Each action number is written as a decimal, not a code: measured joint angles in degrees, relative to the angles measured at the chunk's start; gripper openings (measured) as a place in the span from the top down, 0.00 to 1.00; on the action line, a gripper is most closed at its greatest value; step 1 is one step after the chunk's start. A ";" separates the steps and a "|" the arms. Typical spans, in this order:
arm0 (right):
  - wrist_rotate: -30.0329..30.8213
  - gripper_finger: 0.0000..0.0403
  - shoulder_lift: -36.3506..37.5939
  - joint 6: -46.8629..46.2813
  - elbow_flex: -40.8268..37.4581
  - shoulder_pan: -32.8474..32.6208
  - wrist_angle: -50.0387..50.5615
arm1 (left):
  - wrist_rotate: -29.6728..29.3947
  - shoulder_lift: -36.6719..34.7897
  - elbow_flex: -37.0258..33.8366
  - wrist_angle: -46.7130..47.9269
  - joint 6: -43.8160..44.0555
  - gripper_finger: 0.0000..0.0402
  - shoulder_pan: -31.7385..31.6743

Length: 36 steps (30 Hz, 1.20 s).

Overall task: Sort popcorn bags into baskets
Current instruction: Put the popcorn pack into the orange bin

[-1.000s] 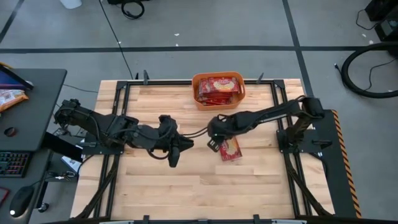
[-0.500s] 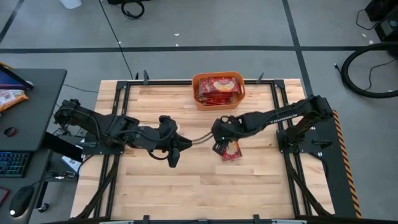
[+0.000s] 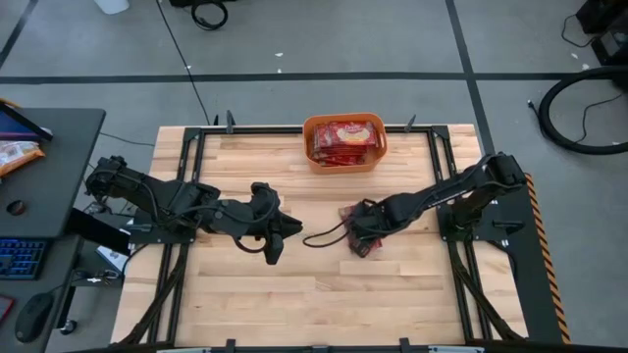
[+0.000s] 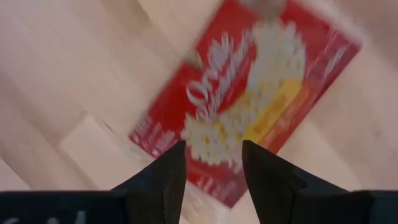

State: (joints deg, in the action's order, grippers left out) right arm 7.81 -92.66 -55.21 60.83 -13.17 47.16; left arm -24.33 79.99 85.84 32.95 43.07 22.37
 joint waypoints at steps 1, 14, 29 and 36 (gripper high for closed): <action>-0.91 0.60 0.00 -0.67 -1.07 -0.02 -0.78 | 0.07 0.00 0.00 0.00 0.27 0.83 0.00; -5.07 0.59 0.04 -4.18 -7.48 2.13 -6.61 | 1.67 0.00 0.00 0.37 0.87 0.83 -0.02; 0.85 0.60 0.07 25.36 -7.48 -8.09 -21.95 | 0.44 0.00 0.00 2.71 0.65 0.83 -0.02; 2.81 0.60 0.07 38.35 -7.48 -13.08 -20.84 | 0.43 0.00 0.00 2.72 0.63 0.83 -0.02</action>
State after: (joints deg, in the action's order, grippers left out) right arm 10.61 -92.60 -16.86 53.34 -26.25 26.32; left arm -23.90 79.99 85.84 35.67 43.70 22.35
